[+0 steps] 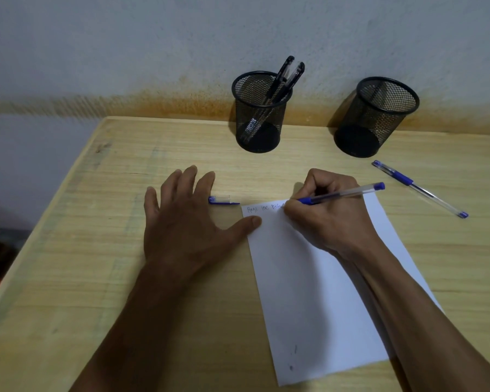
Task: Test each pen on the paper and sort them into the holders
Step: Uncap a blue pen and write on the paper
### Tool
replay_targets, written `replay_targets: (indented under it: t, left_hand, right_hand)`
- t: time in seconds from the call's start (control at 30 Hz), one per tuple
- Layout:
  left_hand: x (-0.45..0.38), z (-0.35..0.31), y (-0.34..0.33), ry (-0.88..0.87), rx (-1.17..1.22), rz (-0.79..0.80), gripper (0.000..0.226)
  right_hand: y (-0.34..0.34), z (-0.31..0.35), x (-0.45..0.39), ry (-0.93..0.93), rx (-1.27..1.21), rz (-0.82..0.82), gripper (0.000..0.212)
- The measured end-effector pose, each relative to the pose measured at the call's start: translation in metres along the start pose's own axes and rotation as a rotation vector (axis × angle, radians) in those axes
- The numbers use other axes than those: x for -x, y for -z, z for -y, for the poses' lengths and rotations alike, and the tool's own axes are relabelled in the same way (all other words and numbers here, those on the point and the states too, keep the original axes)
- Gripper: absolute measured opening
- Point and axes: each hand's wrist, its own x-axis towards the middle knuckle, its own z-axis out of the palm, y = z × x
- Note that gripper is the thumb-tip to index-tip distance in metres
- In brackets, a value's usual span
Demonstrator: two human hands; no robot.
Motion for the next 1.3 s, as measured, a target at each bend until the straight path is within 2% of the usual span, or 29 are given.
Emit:
replay_targets:
  t: [0.13,0.27,1.07,1.17,1.3]
  left_hand:
    - [0.0,0.001,0.0,-0.001,-0.001,-0.002,0.11]
    - [0.0,0.0,0.0,-0.001,-0.002,-0.002,0.112]
    - [0.001,0.0,0.001,-0.011,0.045,0.002,0.111]
    - [0.0,0.002,0.0,-0.025,0.068,-0.02,0.099]
    - [-0.006,0.016,-0.005,-0.085,0.124,-0.102,0.06]
  right_hand:
    - [0.0,-0.002,0.0,-0.003,-0.069,-0.005,0.017]
    - [0.0,-0.001,0.0,0.012,-0.017,0.006,0.015]
    - [0.0,0.0,0.002,-0.015,-0.072,-0.041,0.022]
    - [0.002,0.003,0.001,-0.08,-0.272,-0.13,0.017]
    - [0.007,0.005,-0.003,-0.203,-0.5,-0.169,0.011]
